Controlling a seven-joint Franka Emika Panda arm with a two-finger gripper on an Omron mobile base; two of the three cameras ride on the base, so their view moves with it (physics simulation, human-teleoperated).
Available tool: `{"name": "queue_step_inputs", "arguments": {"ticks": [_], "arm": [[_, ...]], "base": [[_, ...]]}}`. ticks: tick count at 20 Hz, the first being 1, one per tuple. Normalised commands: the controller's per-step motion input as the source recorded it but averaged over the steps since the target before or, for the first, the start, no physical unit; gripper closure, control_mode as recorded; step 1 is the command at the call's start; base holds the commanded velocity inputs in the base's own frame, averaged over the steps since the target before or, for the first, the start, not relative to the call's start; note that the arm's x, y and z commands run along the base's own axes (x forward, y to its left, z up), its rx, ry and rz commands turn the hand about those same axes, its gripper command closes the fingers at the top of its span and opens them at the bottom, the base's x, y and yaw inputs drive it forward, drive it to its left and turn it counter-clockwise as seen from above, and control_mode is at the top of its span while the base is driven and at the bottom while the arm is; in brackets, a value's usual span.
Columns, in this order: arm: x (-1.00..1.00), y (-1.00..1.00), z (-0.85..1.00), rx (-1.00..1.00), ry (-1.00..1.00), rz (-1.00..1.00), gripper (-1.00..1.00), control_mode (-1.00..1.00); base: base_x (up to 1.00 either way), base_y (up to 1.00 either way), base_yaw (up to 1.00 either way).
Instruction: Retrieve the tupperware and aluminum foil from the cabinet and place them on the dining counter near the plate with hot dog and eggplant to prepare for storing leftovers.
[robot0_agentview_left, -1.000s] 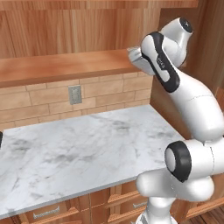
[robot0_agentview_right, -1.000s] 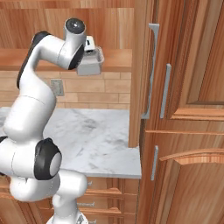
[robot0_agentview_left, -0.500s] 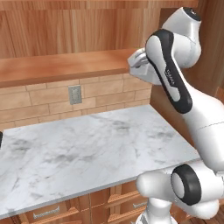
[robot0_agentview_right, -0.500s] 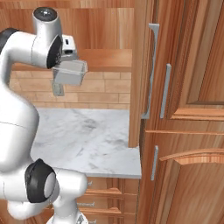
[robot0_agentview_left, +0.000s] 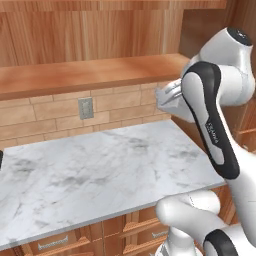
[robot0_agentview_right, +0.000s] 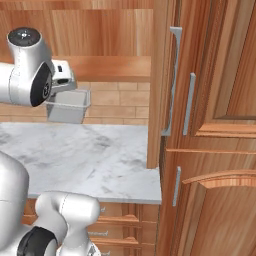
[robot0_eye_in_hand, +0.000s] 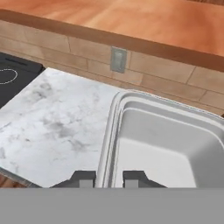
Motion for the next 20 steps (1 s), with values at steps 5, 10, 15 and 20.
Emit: {"name": "queue_step_inputs", "arguments": {"ticks": [5,10,15,20], "arm": [[-0.32,0.05,0.00,-0.04,0.09,0.03,1.00,1.00],[0.00,0.00,0.00,0.00,0.00,0.00,1.00,1.00],[0.00,0.00,0.00,0.00,0.00,0.00,1.00,1.00],[0.00,0.00,0.00,0.00,0.00,0.00,1.00,1.00]], "base": [[-0.60,0.23,0.13],[-1.00,0.70,0.47],[-0.81,0.82,0.78],[-0.46,0.75,0.91]]}}
